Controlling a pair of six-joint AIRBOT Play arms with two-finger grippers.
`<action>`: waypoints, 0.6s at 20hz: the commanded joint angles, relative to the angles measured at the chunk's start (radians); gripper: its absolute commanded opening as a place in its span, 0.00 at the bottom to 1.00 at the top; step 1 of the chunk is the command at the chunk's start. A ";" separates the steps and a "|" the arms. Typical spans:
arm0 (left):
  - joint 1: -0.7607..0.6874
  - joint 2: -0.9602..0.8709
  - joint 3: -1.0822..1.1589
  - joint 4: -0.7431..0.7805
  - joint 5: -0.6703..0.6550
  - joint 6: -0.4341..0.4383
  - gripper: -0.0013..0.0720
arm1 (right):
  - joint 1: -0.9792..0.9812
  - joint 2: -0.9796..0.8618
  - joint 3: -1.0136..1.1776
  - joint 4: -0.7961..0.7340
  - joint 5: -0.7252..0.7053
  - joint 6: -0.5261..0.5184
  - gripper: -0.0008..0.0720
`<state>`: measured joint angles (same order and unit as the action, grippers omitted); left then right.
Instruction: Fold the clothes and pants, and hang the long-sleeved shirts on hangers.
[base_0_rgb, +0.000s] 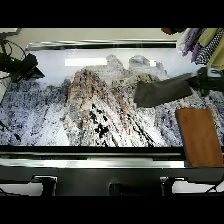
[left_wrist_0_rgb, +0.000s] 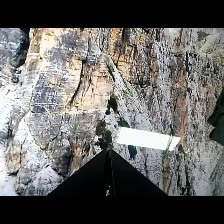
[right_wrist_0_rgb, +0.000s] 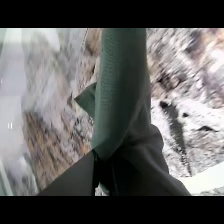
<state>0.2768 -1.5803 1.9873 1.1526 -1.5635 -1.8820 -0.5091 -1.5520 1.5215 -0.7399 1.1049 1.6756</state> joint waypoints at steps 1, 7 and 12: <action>0.000 -0.001 0.000 0.000 0.000 0.000 0.04 | -0.088 0.078 0.007 -0.126 -0.025 0.170 0.05; 0.000 -0.001 0.000 0.000 0.000 0.001 0.04 | -0.124 0.210 0.007 -0.369 -0.024 0.506 0.05; 0.000 -0.001 0.000 0.000 0.000 0.002 0.04 | -0.124 0.321 0.007 -0.589 0.027 0.742 0.05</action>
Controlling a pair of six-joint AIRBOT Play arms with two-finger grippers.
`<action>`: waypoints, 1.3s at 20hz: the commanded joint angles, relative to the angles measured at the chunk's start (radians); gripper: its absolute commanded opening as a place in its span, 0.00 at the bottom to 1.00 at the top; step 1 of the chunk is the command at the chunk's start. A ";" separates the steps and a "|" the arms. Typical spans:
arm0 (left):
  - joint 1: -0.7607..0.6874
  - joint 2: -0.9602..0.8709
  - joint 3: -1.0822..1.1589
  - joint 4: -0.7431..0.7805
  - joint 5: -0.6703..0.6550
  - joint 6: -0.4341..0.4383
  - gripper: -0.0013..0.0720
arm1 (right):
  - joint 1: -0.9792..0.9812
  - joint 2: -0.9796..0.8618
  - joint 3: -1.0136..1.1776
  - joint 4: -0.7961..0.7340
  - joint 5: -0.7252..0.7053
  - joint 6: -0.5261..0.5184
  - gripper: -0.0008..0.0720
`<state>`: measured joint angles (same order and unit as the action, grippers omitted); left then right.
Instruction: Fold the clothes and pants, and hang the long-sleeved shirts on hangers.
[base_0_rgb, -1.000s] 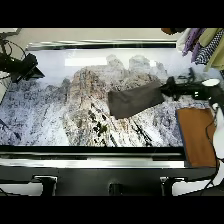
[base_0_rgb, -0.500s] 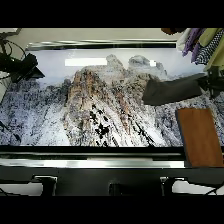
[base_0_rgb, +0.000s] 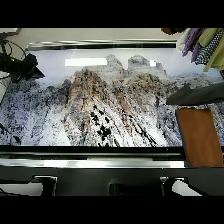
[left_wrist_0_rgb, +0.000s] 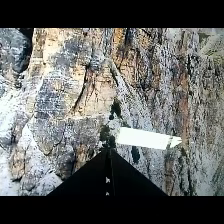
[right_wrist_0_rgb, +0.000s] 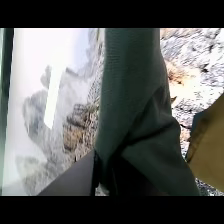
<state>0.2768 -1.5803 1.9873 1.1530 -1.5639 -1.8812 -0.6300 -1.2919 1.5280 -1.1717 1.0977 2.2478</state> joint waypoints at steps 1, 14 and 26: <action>0.000 -0.001 0.000 0.000 0.000 0.001 0.04 | -0.003 0.078 0.001 -0.200 0.064 0.204 0.05; 0.000 -0.001 0.000 0.000 -0.001 0.027 0.04 | 0.120 0.180 -0.190 -0.532 0.504 0.215 0.05; 0.000 -0.001 0.000 0.000 -0.018 0.027 0.04 | 0.149 0.208 -0.507 -0.736 0.536 0.248 0.05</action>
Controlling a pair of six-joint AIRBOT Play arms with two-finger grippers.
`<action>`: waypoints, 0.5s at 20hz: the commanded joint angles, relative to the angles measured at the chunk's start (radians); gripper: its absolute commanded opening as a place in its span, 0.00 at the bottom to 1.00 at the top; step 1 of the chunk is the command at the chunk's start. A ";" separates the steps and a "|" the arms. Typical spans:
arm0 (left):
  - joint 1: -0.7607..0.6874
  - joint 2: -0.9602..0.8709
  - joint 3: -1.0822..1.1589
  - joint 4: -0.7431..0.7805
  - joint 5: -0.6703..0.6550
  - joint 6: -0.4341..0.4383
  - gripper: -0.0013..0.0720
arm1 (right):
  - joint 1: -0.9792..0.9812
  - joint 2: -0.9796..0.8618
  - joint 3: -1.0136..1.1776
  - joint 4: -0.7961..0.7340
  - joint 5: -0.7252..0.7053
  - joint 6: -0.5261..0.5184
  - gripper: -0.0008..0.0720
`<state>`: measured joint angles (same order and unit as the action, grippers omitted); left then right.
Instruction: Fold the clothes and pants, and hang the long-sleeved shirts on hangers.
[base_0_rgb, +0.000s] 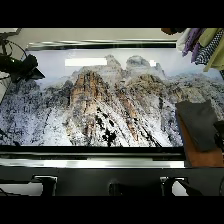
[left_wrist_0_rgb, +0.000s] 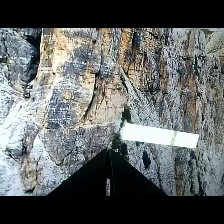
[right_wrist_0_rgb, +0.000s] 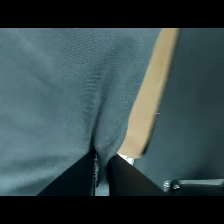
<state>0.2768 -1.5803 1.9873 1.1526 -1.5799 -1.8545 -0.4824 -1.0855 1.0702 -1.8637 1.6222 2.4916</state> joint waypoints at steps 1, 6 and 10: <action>0.000 -0.001 0.000 0.000 -0.002 0.000 0.04 | 0.001 0.001 -0.066 -0.048 0.011 0.009 0.05; 0.000 -0.001 0.000 0.000 -0.002 0.000 0.04 | 0.001 0.001 -0.130 -0.072 0.030 0.015 0.05; 0.000 -0.001 0.000 0.000 -0.002 0.000 0.04 | 0.001 0.001 -0.153 -0.110 0.044 0.006 0.05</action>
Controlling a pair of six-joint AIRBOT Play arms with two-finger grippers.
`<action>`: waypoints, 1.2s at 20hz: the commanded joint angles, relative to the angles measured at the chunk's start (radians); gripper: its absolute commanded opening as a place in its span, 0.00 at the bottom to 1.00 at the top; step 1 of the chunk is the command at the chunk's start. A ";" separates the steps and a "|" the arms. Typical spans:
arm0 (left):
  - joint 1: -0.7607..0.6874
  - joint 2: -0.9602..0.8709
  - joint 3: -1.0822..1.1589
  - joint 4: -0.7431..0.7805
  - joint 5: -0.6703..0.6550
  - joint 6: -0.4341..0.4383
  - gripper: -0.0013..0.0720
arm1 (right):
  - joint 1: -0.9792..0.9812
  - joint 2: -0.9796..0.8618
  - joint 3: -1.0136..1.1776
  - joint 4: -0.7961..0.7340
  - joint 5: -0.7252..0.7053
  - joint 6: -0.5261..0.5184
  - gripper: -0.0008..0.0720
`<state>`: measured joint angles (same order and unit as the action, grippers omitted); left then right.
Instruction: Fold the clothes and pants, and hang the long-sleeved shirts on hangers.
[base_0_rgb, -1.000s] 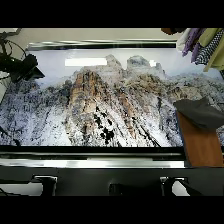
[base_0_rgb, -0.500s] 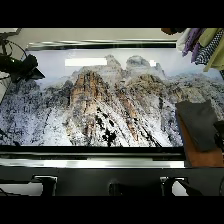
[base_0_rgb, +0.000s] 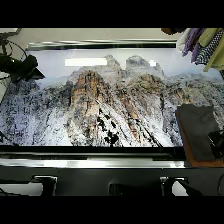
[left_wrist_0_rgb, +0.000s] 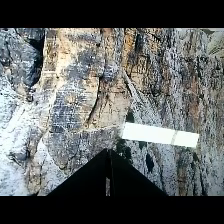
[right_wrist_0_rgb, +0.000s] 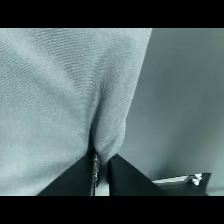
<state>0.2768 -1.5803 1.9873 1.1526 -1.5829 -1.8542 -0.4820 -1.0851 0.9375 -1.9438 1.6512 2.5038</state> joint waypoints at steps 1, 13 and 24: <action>0.000 -0.001 0.000 0.000 0.001 0.000 0.04 | 0.000 0.001 -0.026 -0.037 0.022 -0.009 0.05; 0.000 -0.002 0.000 0.001 0.001 0.023 0.04 | 0.000 0.001 -0.030 -0.071 0.055 -0.079 0.46; -0.116 0.064 -0.224 0.090 0.006 0.310 0.04 | 0.495 -0.004 0.222 0.620 -0.501 -0.723 0.05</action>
<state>0.2050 -1.5566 1.8732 1.1999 -1.5803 -1.6352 -0.2054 -1.0863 1.1362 -1.4155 1.2617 1.9469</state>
